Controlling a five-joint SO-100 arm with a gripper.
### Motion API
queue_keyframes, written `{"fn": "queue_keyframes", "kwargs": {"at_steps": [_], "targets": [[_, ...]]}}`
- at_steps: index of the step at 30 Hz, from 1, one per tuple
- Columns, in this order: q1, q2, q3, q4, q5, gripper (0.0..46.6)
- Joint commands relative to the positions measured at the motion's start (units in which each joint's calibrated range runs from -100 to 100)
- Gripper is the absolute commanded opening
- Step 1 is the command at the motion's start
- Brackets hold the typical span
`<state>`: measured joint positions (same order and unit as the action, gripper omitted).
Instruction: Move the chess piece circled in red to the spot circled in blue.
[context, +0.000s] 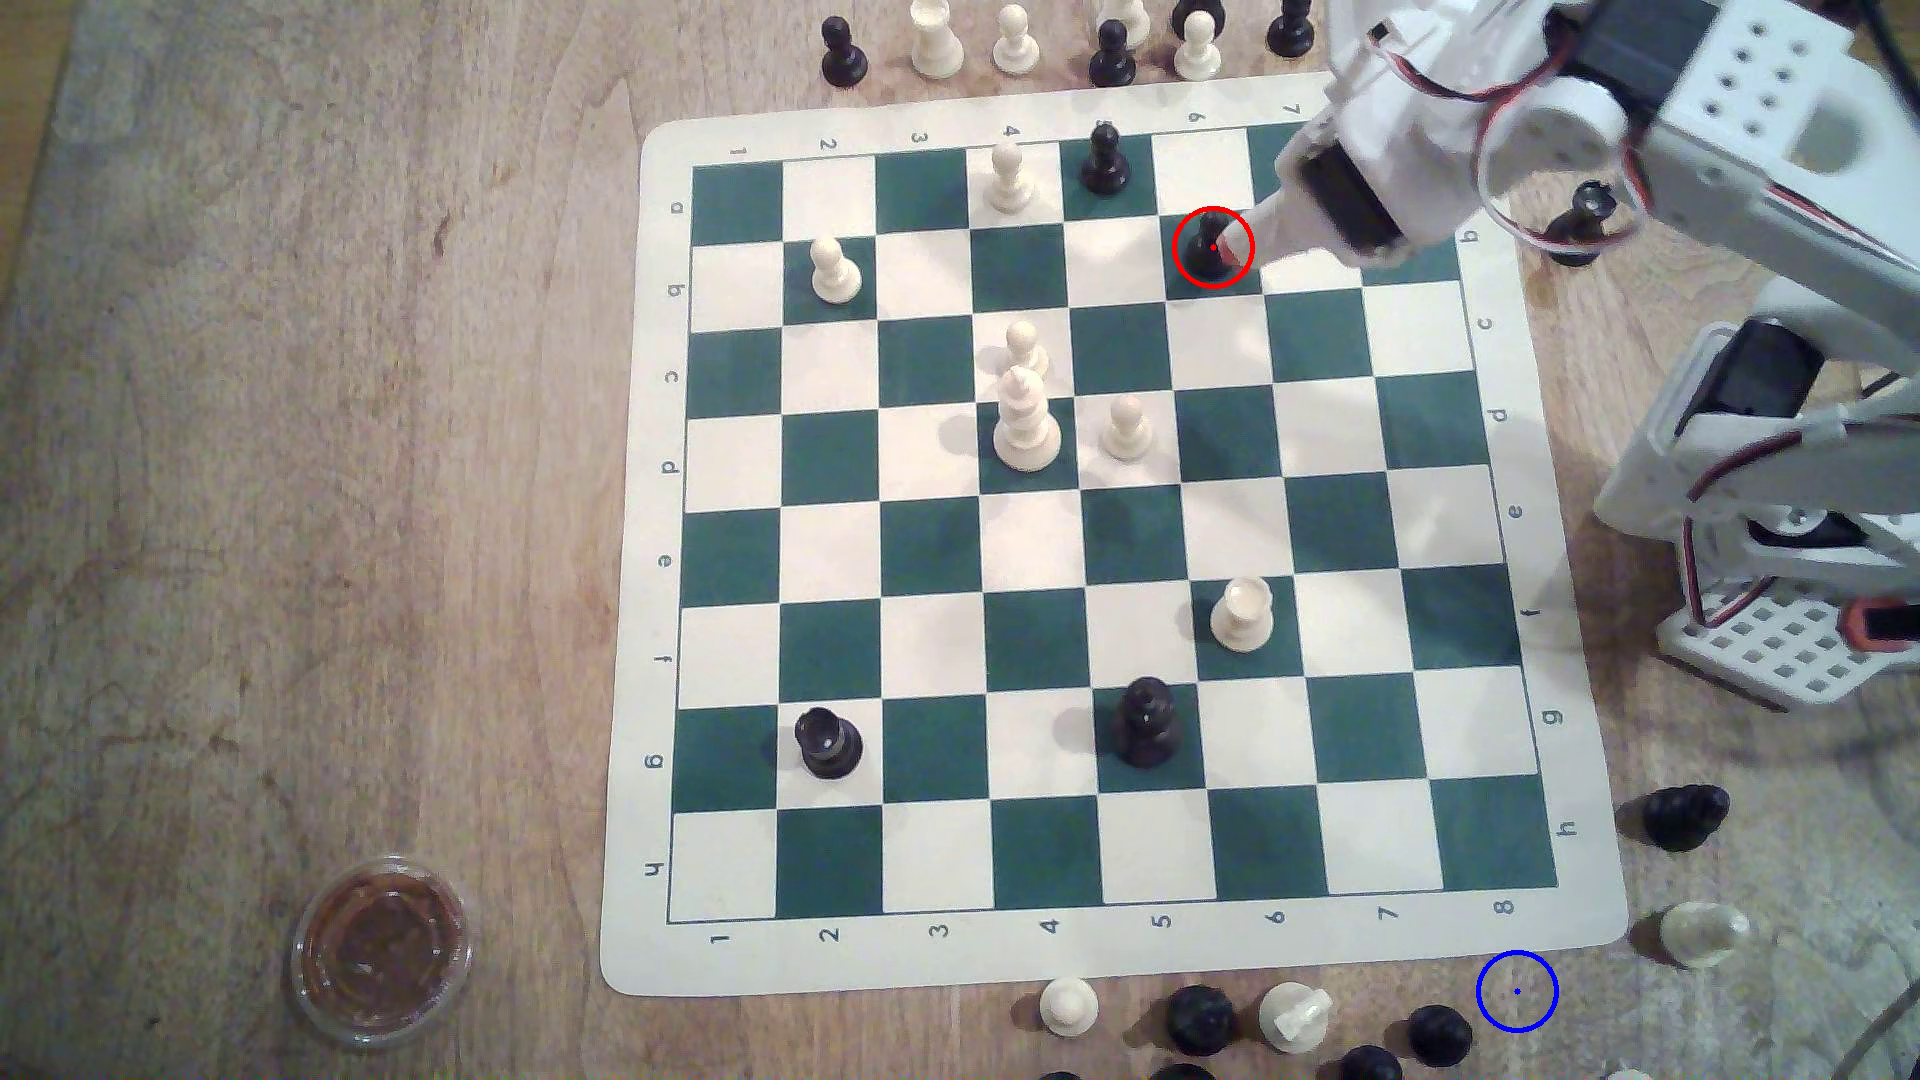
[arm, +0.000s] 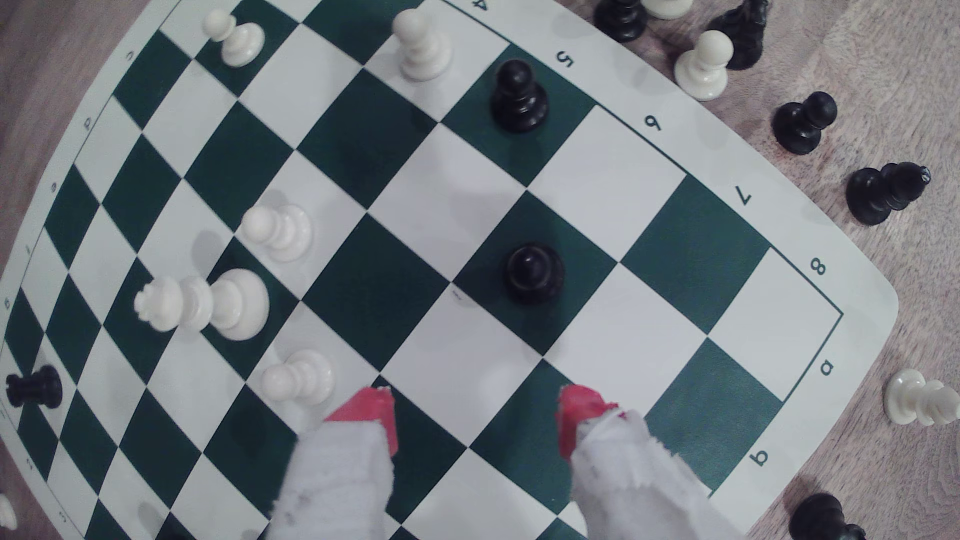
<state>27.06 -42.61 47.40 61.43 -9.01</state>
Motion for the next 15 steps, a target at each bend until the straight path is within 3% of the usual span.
{"fn": "queue_keyframes", "kwargs": {"at_steps": [1, 11, 15], "targets": [[2.23, 2.37, -2.52, -2.22, 0.78, 17.7], [2.70, 9.92, -0.89, -9.02, 0.78, 22.6], [2.38, 13.23, -0.89, -11.23, 0.83, 20.9]]}}
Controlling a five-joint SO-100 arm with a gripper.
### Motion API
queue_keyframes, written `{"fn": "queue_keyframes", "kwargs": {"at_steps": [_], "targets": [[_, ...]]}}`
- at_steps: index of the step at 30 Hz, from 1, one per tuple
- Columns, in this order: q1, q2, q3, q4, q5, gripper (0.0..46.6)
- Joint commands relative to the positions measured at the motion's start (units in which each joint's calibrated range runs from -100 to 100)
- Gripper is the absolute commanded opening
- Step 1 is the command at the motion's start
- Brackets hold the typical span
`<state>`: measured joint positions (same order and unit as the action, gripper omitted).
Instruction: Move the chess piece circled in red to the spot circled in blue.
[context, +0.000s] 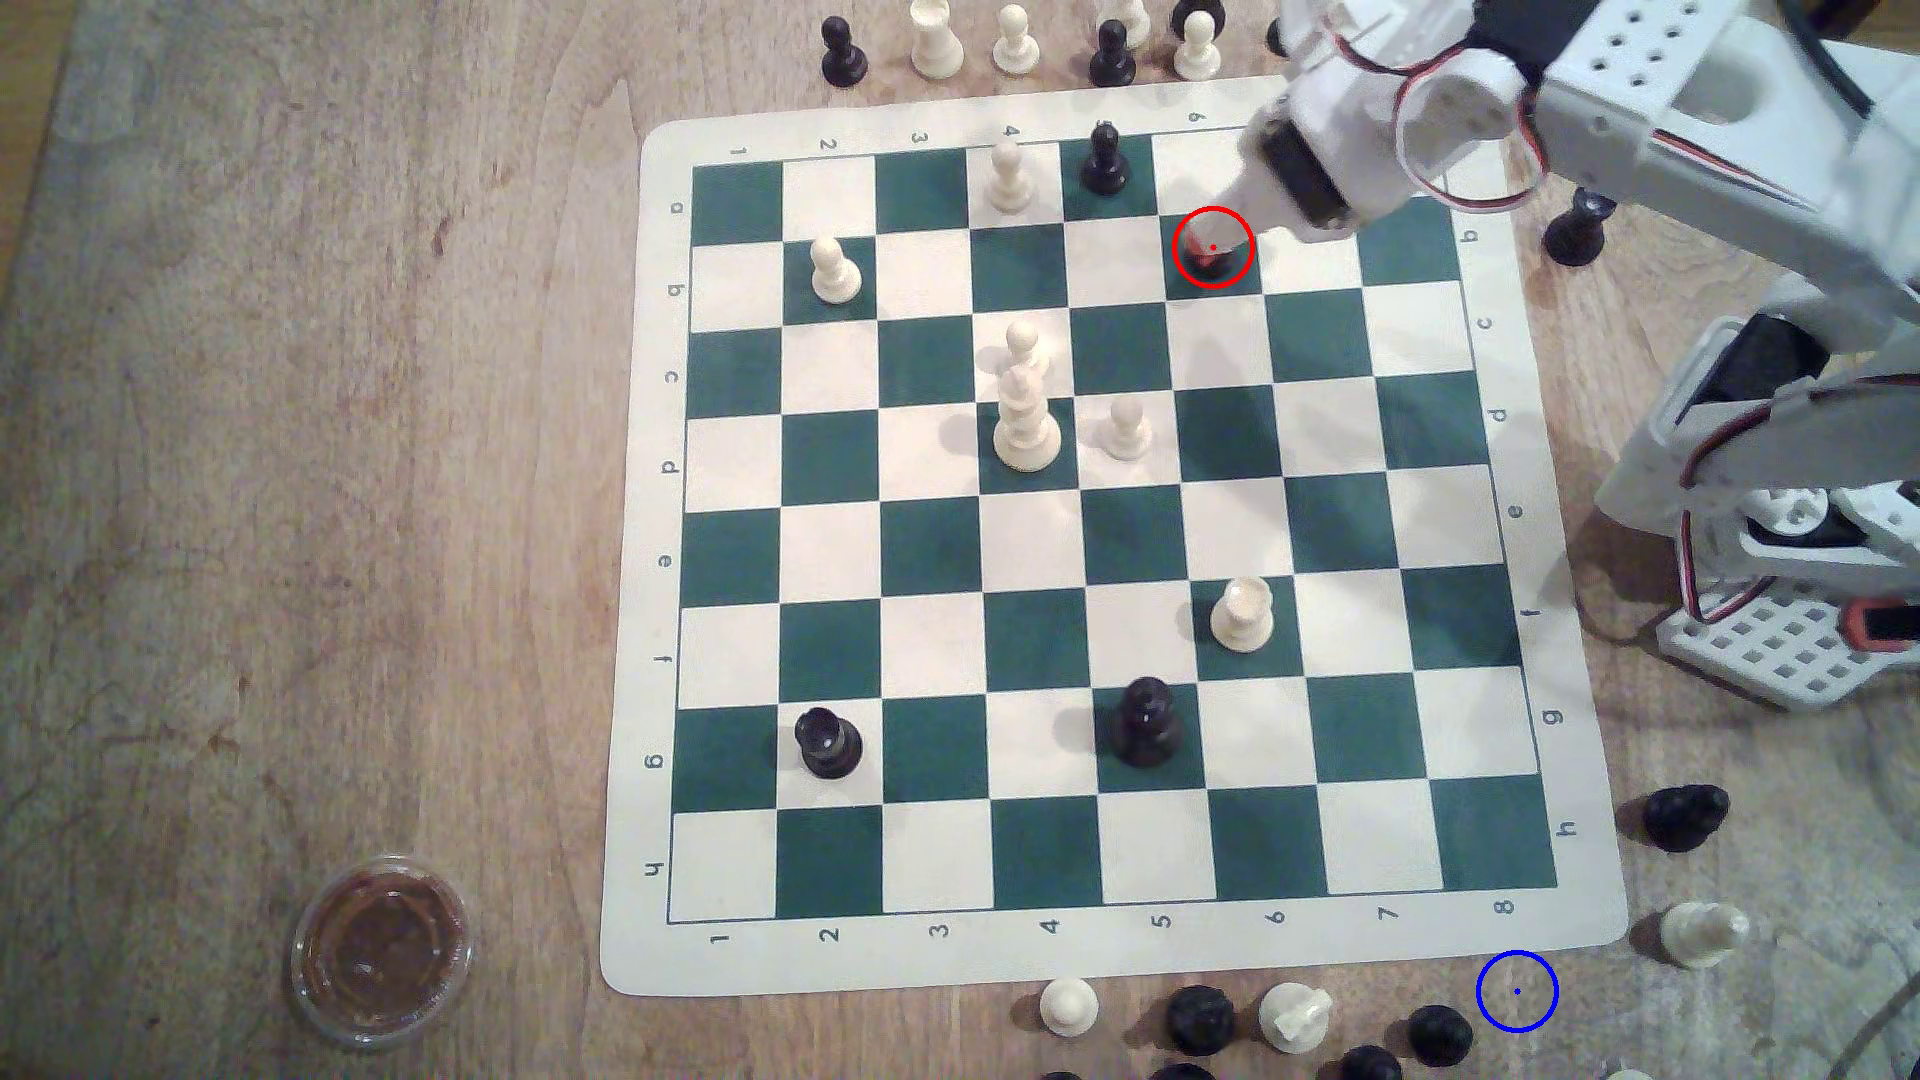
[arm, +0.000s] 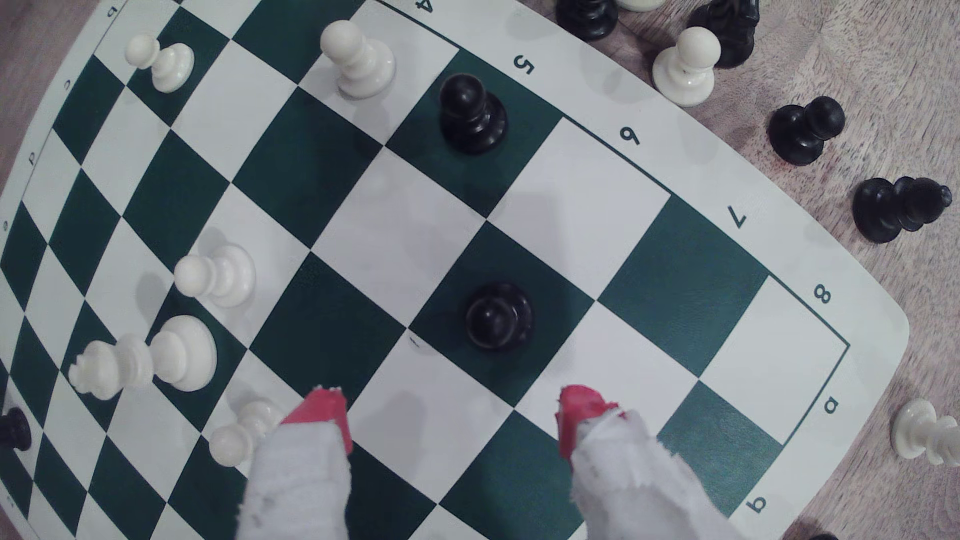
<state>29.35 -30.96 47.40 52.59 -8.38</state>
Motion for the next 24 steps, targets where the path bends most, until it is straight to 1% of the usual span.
{"fn": "queue_keyframes", "kwargs": {"at_steps": [1, 2, 6, 9, 13, 15, 24], "targets": [[-0.06, 2.52, -0.89, -2.55, 0.24, 20.3], [-0.37, 4.73, -0.53, -3.53, 0.39, 19.2], [-0.61, 8.21, 0.47, -6.97, 0.44, 19.2], [-1.00, 11.01, 0.38, -8.69, 0.59, 20.6], [-1.55, 13.64, -0.62, -10.33, 0.63, 20.3], [-1.70, 15.17, -1.53, -10.66, 0.68, 19.3], [-1.23, 15.76, -2.61, -13.61, 0.88, 19.2]]}}
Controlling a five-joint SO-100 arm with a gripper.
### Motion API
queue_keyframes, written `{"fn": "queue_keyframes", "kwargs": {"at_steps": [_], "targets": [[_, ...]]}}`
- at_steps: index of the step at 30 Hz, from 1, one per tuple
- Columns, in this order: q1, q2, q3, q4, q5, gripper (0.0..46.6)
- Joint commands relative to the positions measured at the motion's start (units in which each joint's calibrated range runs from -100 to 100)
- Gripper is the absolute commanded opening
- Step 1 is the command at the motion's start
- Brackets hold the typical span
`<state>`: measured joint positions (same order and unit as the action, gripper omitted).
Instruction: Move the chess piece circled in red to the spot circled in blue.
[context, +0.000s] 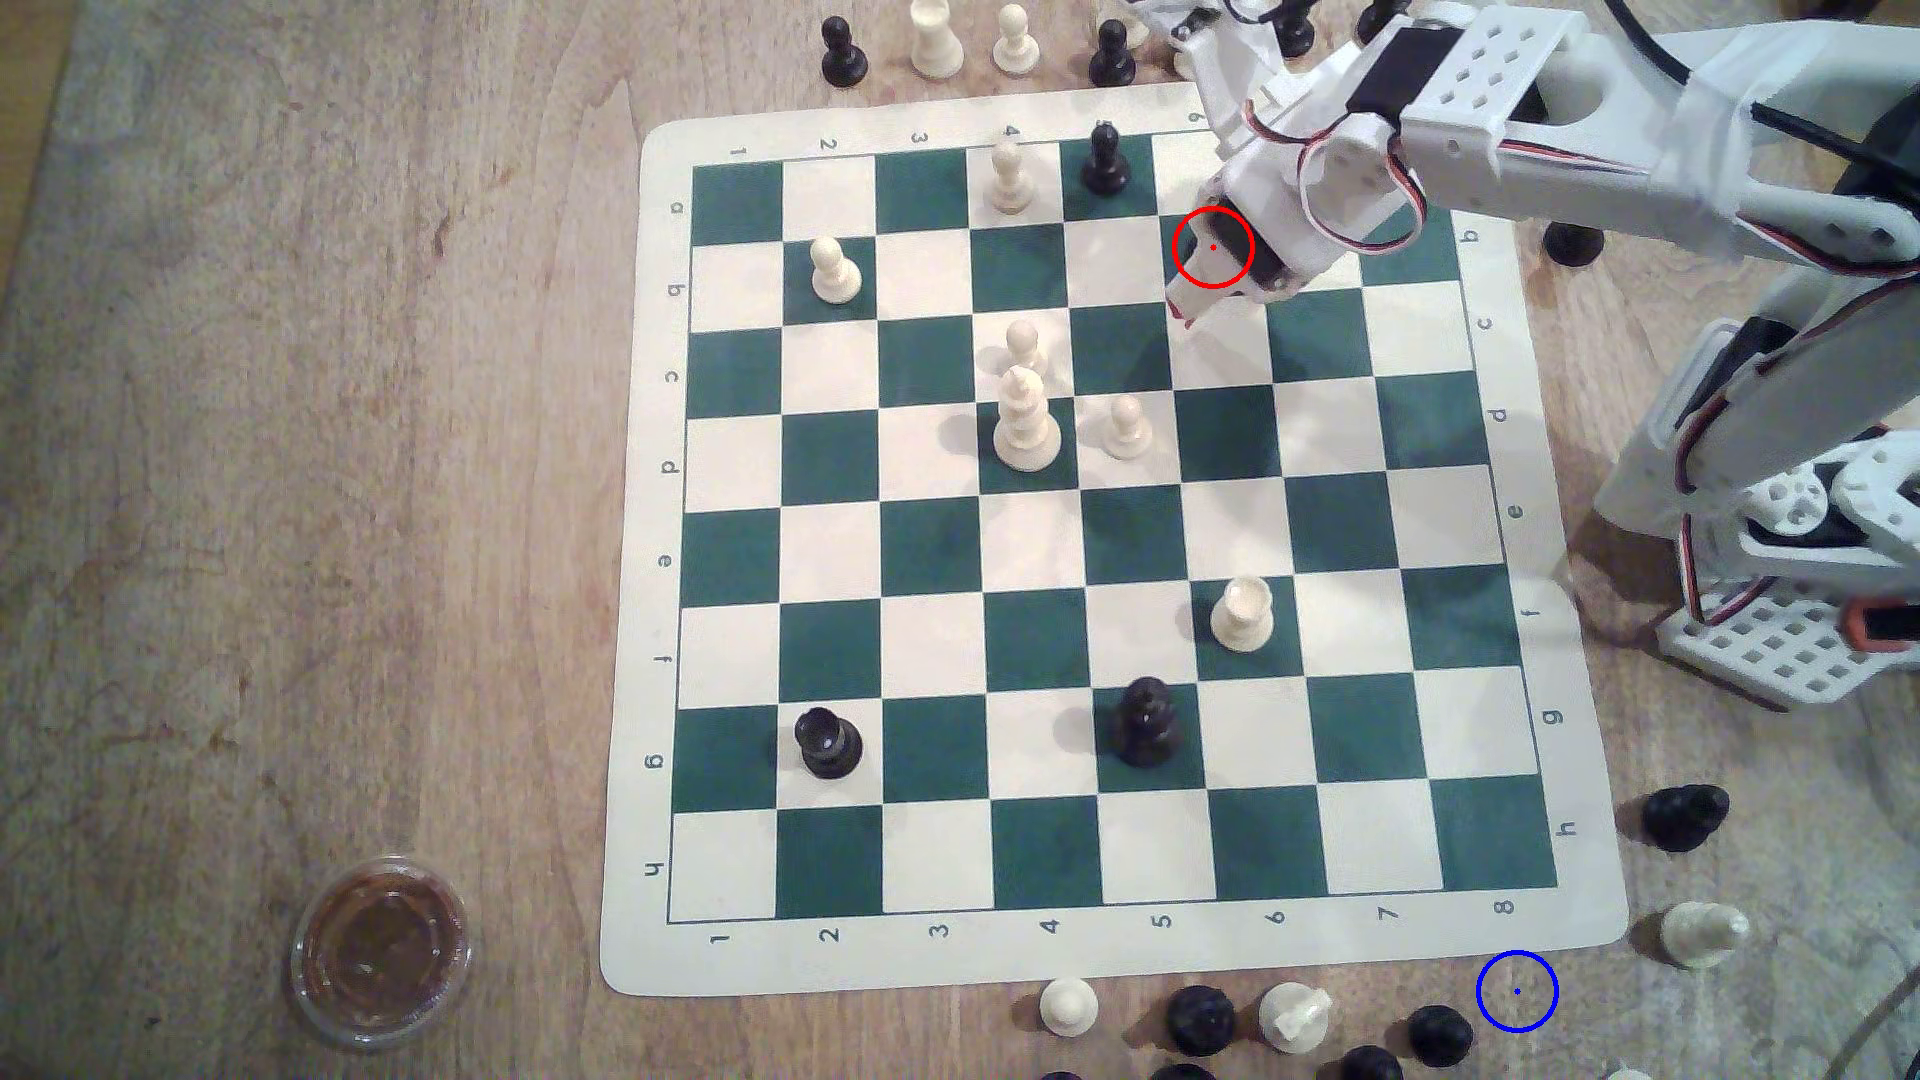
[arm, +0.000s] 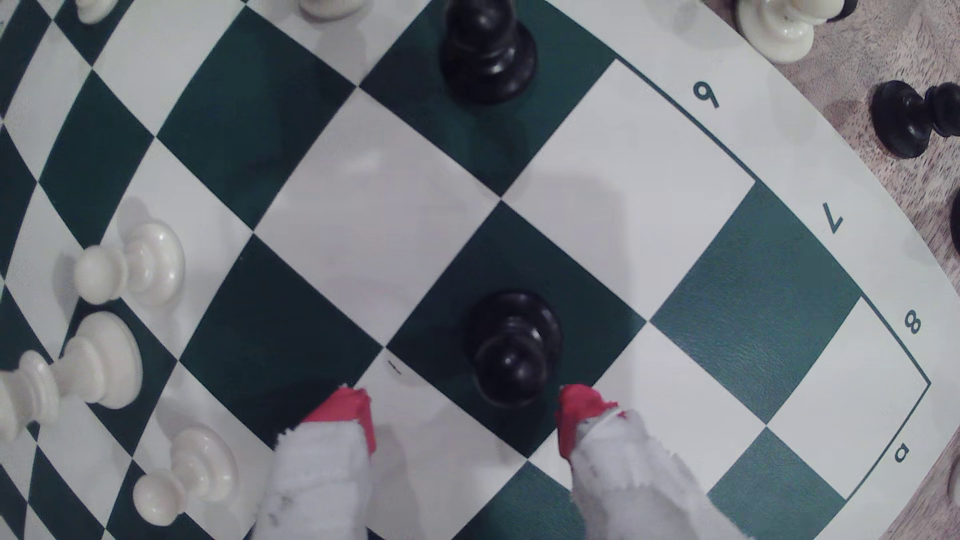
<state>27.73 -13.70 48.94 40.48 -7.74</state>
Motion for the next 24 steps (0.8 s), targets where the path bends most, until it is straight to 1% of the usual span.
{"fn": "queue_keyframes", "kwargs": {"at_steps": [1, 4, 17, 21, 24], "targets": [[0.39, -1.84, -4.15, -1.82, 0.24, 19.2], [0.23, -2.43, -4.15, -2.39, 0.29, 19.1], [-0.16, -5.40, -2.07, -6.33, 0.63, 16.0], [-0.47, -5.66, -1.88, -6.33, 0.63, 14.2], [-0.47, -5.66, -1.43, -6.33, 0.63, 12.0]]}}
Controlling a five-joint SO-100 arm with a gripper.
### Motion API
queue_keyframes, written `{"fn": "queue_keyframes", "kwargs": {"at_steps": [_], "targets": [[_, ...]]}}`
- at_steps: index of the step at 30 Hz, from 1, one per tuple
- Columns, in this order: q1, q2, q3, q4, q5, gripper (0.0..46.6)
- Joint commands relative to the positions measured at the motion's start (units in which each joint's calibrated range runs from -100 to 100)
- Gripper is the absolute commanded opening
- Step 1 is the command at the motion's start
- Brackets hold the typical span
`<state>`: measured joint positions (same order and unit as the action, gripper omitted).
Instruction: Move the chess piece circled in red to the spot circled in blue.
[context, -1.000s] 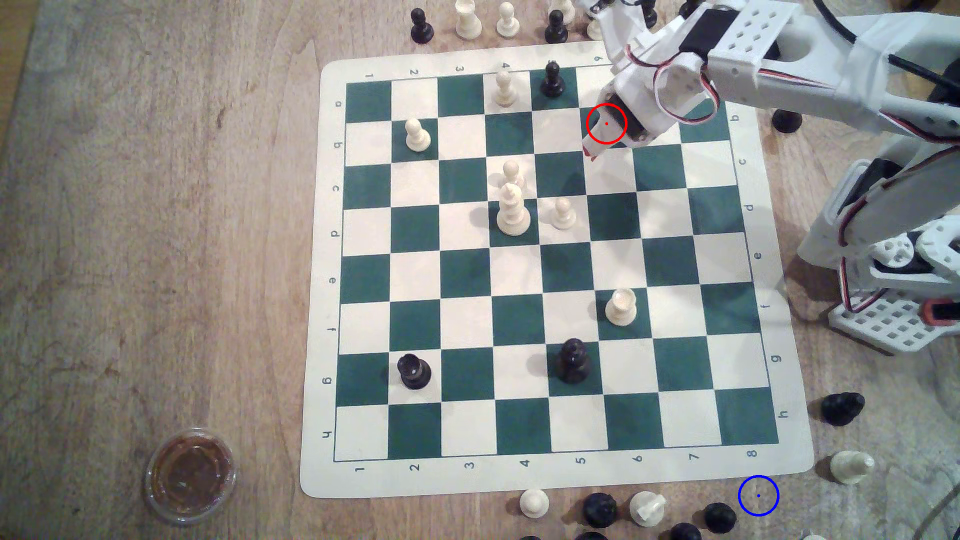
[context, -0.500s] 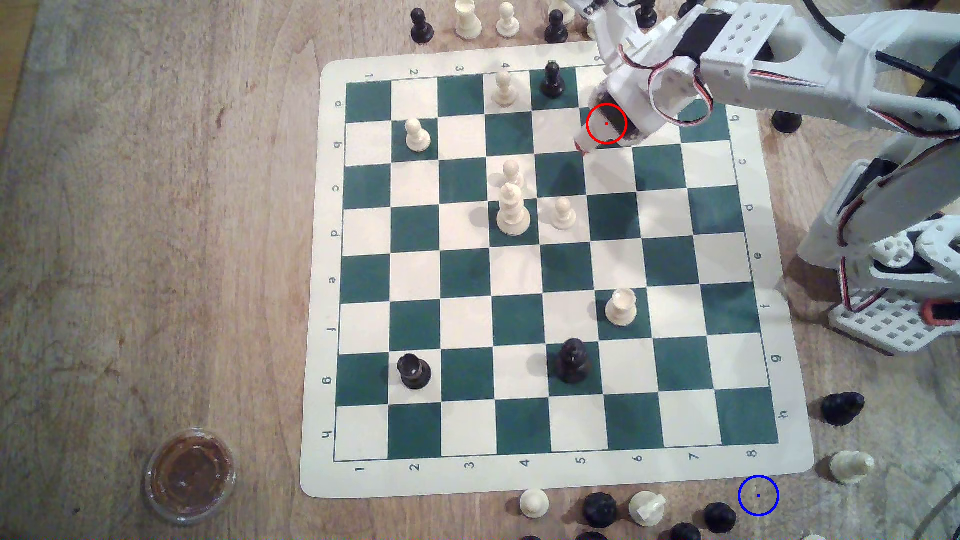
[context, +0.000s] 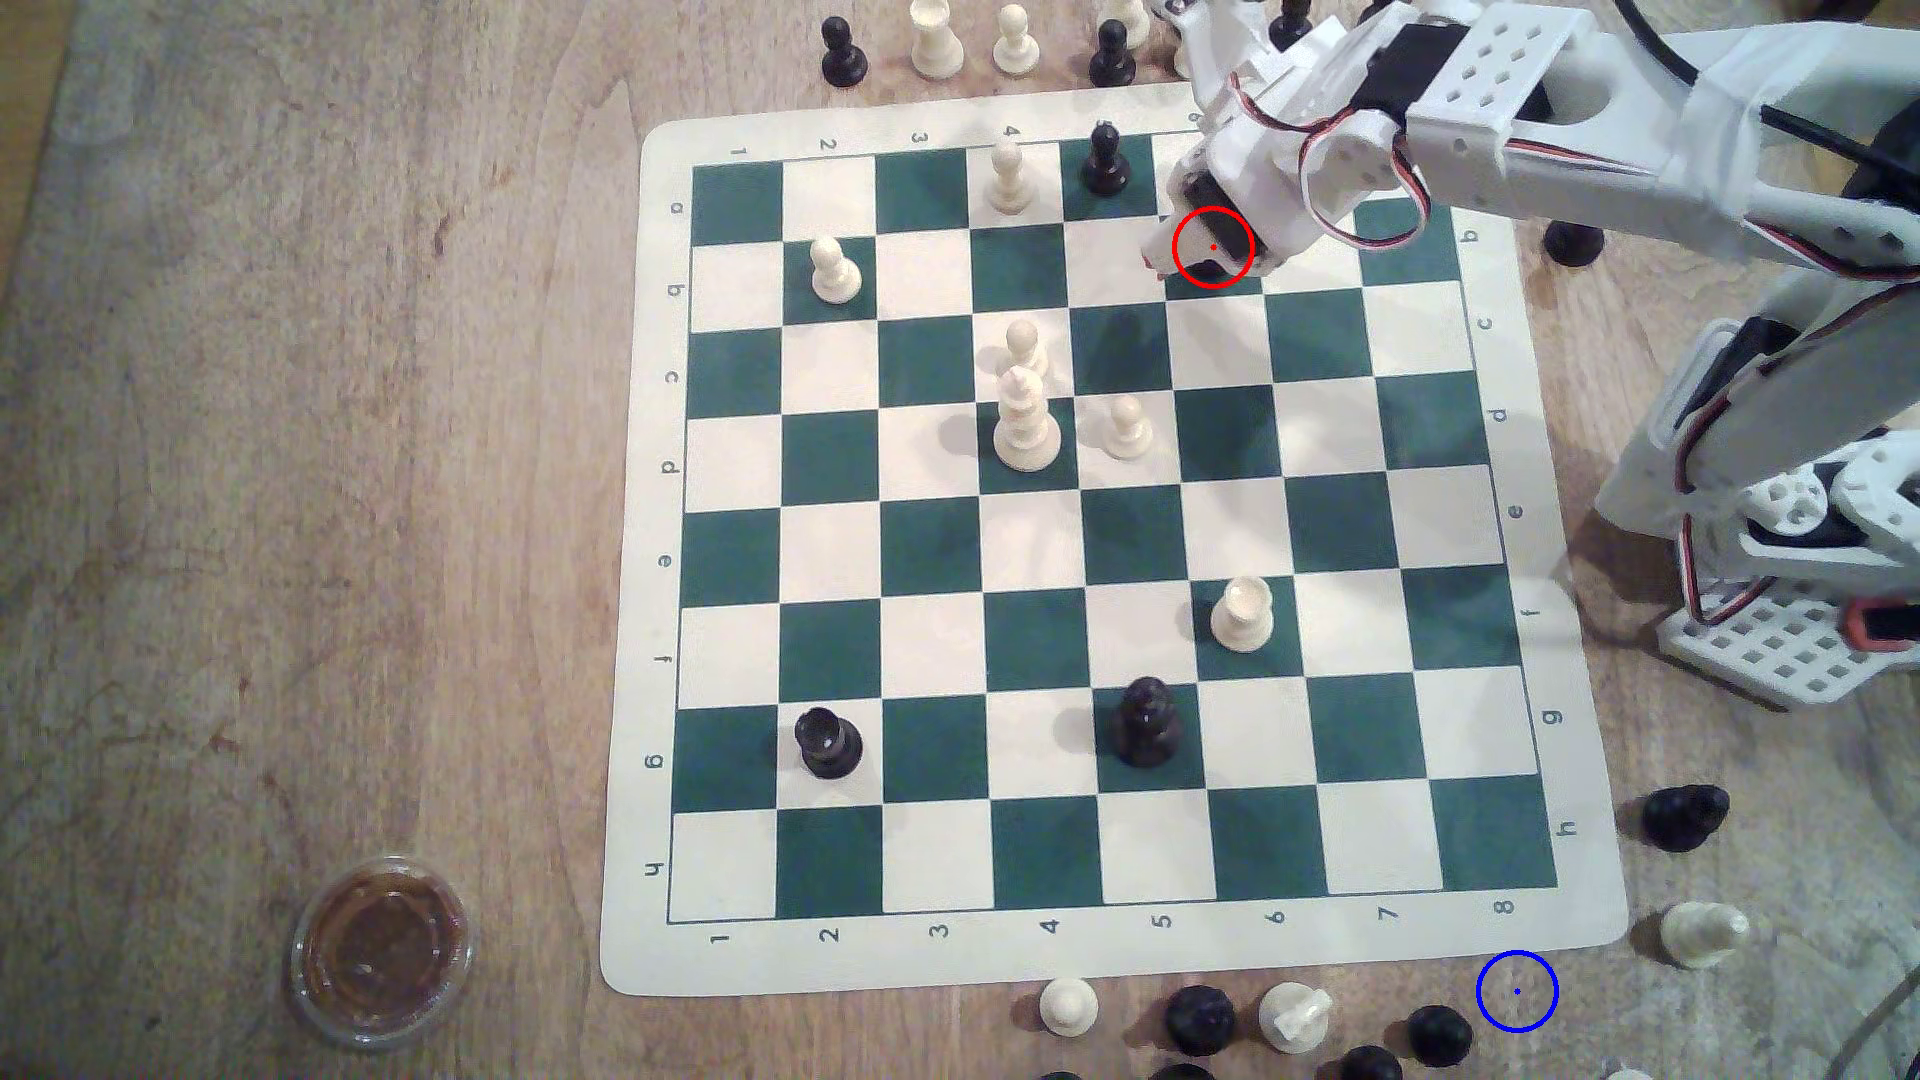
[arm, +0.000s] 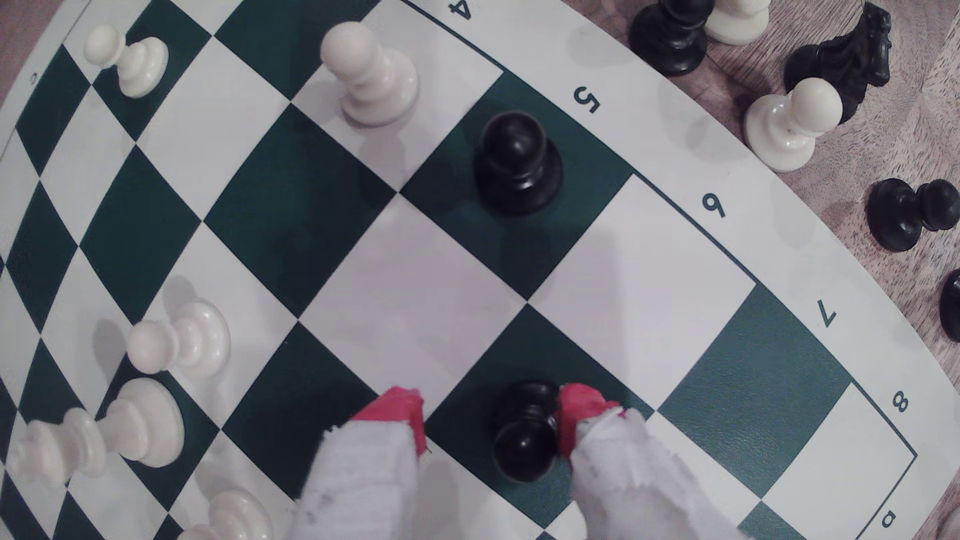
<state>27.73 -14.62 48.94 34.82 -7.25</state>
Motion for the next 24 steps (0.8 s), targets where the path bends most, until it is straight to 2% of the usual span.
{"fn": "queue_keyframes", "kwargs": {"at_steps": [1, 6, 24], "targets": [[-0.55, -4.73, -1.25, -0.67, 0.15, 11.8], [-0.55, -4.14, -0.80, -0.83, 0.20, 10.8], [0.39, -1.85, 0.11, -0.91, 1.27, 11.6]]}}
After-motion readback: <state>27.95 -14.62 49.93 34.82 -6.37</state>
